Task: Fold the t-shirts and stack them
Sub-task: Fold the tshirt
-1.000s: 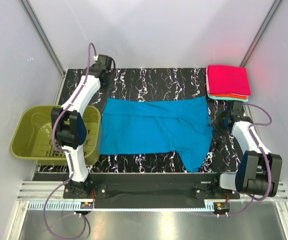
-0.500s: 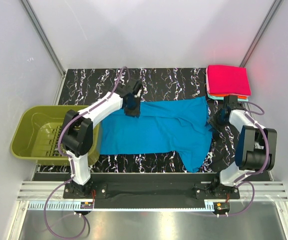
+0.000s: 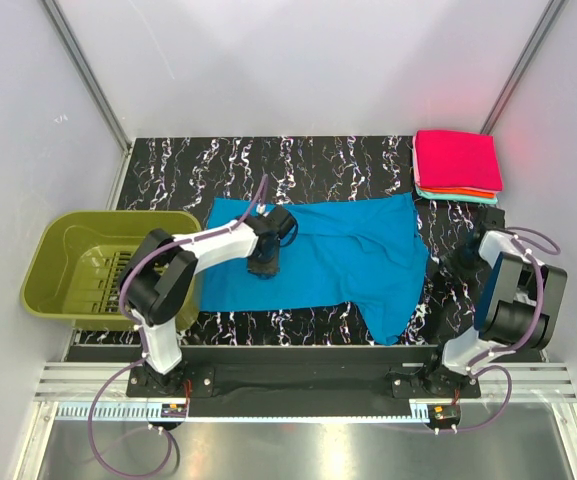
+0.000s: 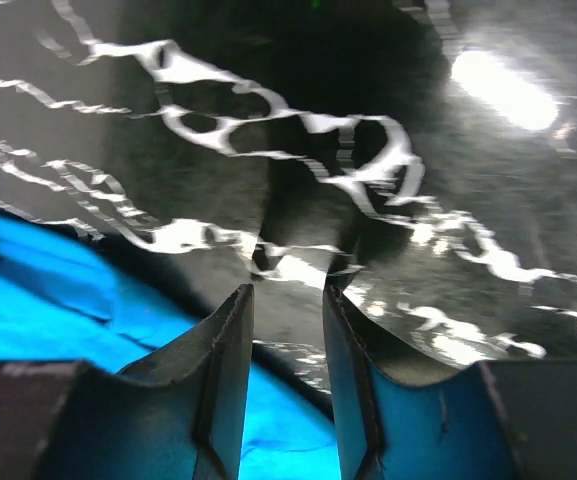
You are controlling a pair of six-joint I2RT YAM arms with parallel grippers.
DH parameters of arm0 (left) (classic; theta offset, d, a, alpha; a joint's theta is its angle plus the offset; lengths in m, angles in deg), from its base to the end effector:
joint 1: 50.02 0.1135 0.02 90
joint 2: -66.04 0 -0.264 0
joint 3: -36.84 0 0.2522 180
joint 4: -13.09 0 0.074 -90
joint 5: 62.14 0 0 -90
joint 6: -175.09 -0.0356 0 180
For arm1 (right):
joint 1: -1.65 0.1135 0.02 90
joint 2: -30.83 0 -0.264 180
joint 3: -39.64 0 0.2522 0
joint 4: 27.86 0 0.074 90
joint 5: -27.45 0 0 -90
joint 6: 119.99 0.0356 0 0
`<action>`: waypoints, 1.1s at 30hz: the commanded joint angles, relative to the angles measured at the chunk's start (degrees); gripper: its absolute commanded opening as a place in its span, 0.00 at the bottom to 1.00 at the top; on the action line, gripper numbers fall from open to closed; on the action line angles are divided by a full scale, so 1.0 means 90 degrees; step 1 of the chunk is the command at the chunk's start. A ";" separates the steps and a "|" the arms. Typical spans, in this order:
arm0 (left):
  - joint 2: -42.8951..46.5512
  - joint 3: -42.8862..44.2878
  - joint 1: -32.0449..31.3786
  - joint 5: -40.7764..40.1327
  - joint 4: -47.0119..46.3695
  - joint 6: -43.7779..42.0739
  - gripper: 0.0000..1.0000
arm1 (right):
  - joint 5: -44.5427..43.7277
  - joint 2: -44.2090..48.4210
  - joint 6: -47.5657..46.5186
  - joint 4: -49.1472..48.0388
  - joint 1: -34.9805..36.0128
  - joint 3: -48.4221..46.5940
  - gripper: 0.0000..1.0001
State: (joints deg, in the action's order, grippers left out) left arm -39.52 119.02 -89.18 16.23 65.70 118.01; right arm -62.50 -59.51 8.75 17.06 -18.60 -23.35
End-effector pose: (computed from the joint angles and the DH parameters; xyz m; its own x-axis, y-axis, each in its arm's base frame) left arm 0.2749 -0.2146 0.1621 -0.9471 0.0848 -0.3095 0.0786 0.9964 0.0326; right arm 0.2617 -0.0965 0.1572 -0.4806 0.8443 -0.2370 0.8290 0.5255 0.1912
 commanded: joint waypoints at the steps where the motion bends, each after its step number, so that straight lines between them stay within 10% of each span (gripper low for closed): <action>1: 0.0410 -0.0258 -0.0180 -0.0542 -0.0098 0.0384 0.30 | -0.0417 0.0388 -0.0271 0.0415 -0.0103 0.0168 0.40; 7: 0.0625 -0.0094 -0.0171 -0.0611 -0.0088 0.0423 0.32 | 0.1018 0.1511 0.0010 0.0065 0.0091 0.0177 0.00; 15: 0.0557 0.0142 -0.0171 -0.0435 -0.0078 0.0326 0.33 | 0.1195 0.1172 0.0841 -0.0559 0.1049 0.0284 0.00; 33: 0.0733 -0.0366 -0.0200 -0.0592 -0.0088 0.0443 0.34 | 0.0034 -0.0226 -0.0125 -0.0222 0.0132 0.0412 0.00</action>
State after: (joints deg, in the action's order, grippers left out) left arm -35.63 116.16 -90.80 12.75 65.96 121.20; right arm -55.96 -60.21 11.33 10.78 -14.79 -21.14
